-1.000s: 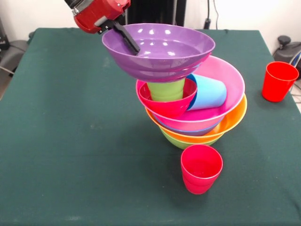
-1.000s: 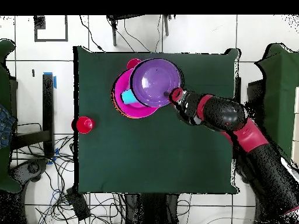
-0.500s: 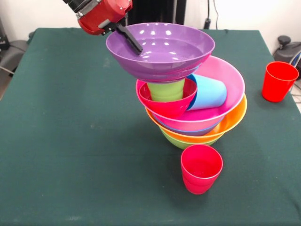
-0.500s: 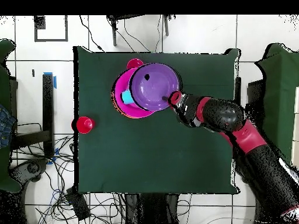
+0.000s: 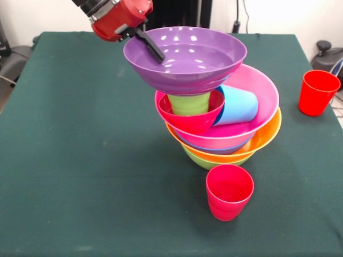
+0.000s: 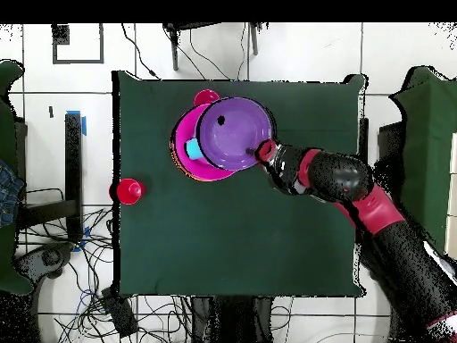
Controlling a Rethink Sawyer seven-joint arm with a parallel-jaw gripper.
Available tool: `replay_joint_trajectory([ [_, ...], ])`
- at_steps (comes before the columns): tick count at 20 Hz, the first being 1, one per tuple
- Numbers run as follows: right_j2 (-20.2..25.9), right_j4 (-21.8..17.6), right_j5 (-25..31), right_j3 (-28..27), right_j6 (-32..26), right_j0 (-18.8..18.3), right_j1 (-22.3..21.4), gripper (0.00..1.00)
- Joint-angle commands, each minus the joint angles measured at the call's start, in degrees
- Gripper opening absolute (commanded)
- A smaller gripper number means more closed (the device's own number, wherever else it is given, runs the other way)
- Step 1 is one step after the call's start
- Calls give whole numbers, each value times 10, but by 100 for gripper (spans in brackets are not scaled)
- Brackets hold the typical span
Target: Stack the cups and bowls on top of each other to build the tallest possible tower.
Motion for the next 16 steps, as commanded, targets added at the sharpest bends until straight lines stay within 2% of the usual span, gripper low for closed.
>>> replay_joint_trajectory([
  [1, 0, 5, -9, 1, 18, 24, 42, 0],
  [8, 7, -11, -30, -1, 7, 22, 54, 0],
  [16, -5, -11, -19, -3, 18, 27, 56, 0],
])
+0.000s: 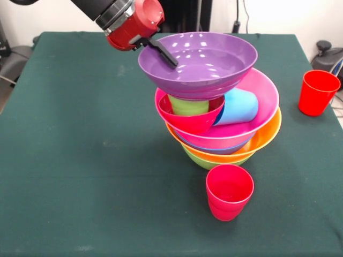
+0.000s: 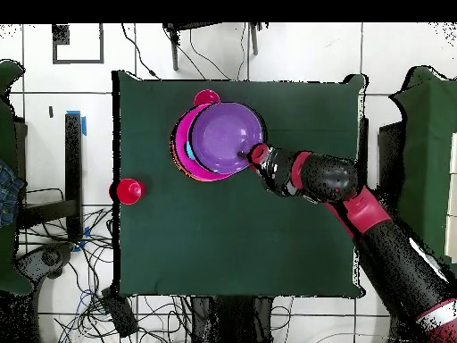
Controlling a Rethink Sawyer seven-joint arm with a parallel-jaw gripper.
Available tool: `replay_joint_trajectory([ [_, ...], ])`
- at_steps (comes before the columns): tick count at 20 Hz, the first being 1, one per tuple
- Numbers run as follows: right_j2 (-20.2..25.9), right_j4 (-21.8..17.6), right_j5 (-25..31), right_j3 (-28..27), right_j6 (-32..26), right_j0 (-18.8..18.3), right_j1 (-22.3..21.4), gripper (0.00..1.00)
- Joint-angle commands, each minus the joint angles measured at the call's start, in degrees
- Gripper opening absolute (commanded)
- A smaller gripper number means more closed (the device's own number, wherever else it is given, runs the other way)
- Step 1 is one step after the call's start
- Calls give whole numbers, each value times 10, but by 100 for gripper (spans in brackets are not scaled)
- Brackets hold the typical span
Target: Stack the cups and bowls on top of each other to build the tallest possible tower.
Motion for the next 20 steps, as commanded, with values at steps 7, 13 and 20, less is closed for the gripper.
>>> replay_joint_trajectory([
  [7, -9, -15, -23, 1, 16, 26, 16, 0],
  [13, -13, -16, -21, 2, 18, 28, 15, 0],
  [20, -15, -15, -20, 2, 21, 29, 13, 0],
])
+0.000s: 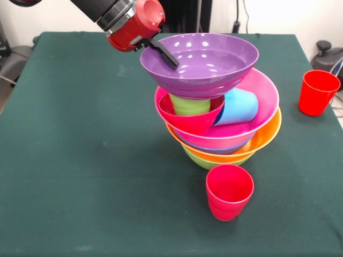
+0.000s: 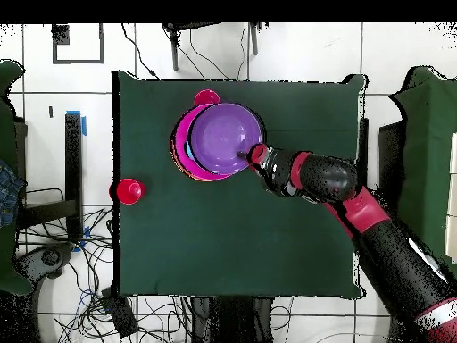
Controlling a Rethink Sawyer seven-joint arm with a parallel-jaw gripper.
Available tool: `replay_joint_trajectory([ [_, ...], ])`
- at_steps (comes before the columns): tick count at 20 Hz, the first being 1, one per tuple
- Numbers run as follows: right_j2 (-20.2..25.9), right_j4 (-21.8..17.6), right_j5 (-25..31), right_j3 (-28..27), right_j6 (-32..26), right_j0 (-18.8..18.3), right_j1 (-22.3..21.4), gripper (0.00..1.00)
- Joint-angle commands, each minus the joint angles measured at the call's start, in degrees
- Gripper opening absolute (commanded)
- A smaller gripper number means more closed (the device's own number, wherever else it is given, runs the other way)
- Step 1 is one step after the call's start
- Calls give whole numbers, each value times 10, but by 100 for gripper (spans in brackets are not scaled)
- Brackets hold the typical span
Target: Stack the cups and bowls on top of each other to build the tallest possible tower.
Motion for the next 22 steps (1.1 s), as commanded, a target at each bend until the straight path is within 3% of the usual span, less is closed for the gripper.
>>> replay_joint_trajectory([
  [1, -15, -15, -20, 2, 21, 29, 11, 0],
  [2, -11, -24, -21, 0, 6, 27, 13, 100],
  [22, -20, -8, -14, -1, 29, 30, 7, 100],
])
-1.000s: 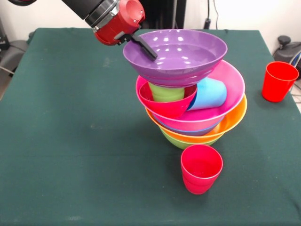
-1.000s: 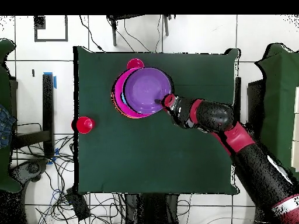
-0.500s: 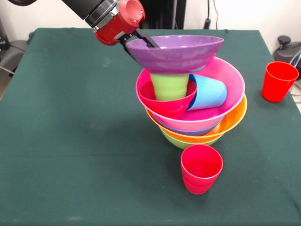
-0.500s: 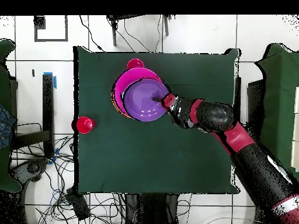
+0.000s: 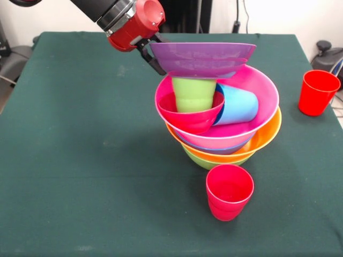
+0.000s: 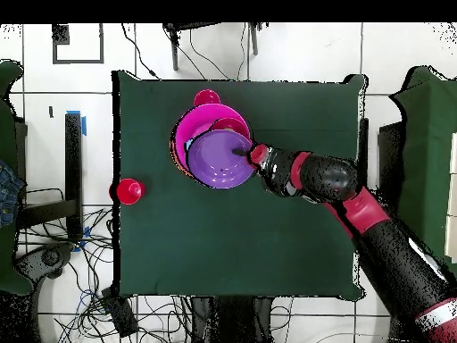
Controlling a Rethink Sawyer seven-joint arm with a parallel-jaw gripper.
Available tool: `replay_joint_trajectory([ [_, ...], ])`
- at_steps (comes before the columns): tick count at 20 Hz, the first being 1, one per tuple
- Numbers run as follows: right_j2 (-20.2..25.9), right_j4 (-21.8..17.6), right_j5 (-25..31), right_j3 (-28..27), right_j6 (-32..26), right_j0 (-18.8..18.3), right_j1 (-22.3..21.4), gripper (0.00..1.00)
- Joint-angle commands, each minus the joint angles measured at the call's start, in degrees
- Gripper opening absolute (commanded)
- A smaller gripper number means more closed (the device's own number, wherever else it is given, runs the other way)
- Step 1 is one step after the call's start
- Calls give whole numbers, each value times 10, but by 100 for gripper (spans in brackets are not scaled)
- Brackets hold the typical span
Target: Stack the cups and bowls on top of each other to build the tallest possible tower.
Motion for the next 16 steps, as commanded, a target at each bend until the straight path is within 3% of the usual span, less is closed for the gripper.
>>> replay_joint_trajectory([
  [1, -20, -8, -13, -1, 29, 30, 7, 100],
  [10, -29, -1, -2, -5, 46, 38, -10, 100],
  [16, -8, -74, -54, -47, -40, 41, -8, 100],
])
